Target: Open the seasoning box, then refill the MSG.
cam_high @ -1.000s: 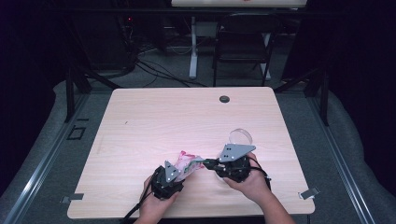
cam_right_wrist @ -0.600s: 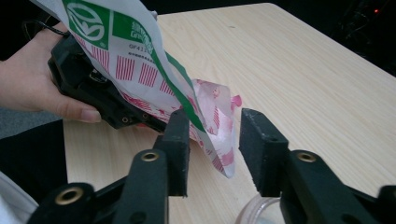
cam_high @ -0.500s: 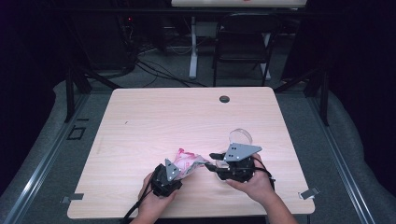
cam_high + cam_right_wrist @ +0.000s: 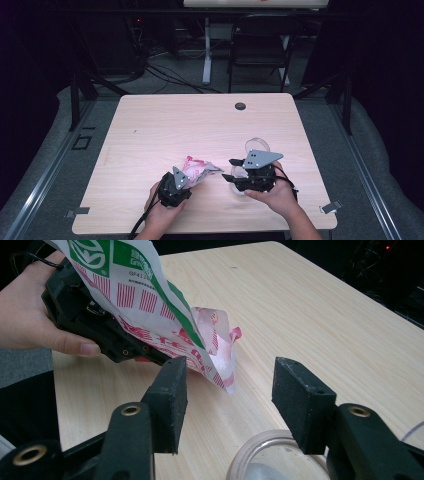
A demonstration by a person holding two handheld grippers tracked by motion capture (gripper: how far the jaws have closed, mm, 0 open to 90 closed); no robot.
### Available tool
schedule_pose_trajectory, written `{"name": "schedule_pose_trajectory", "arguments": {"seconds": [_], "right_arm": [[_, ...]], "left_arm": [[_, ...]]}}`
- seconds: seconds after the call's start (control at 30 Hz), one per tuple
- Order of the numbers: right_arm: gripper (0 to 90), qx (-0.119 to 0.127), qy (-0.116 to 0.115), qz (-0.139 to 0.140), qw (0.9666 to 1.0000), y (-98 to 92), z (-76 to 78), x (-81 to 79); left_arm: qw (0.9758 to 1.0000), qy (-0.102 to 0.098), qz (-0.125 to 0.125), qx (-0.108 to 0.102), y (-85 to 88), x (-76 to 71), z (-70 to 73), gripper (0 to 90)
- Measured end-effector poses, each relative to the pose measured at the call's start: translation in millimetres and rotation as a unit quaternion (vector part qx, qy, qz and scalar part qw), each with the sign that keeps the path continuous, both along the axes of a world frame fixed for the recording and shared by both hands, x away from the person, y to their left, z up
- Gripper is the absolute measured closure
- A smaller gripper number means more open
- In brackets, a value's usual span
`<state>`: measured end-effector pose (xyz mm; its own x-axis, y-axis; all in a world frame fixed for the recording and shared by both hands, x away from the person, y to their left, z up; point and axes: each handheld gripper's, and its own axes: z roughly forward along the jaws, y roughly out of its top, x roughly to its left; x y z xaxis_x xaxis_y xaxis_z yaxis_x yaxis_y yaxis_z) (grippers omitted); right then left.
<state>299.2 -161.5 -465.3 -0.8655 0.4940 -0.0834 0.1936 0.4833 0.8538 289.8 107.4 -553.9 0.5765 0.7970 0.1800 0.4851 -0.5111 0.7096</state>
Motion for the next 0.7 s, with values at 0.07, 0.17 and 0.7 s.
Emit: {"name": "schedule_pose_trajectory", "arguments": {"seconds": [0.07,0.17,0.7], "right_arm": [[46.2,-0.002,-0.003,-0.003,1.0000,-0.5,0.9,0.0],[45.5,-0.006,-0.012,-0.009,0.9999,-1.5,2.1,0.1],[52.8,-0.034,-0.004,-0.002,0.9994,-8.2,18.0,8.9]], "left_arm": [[1.0000,-0.004,0.002,0.002,0.1,1.5,0.8,57.2],[1.0000,-0.004,0.001,0.005,0.3,3.7,3.6,57.2],[0.9994,-0.018,-0.001,0.030,-1.9,22.5,20.1,57.4]]}}
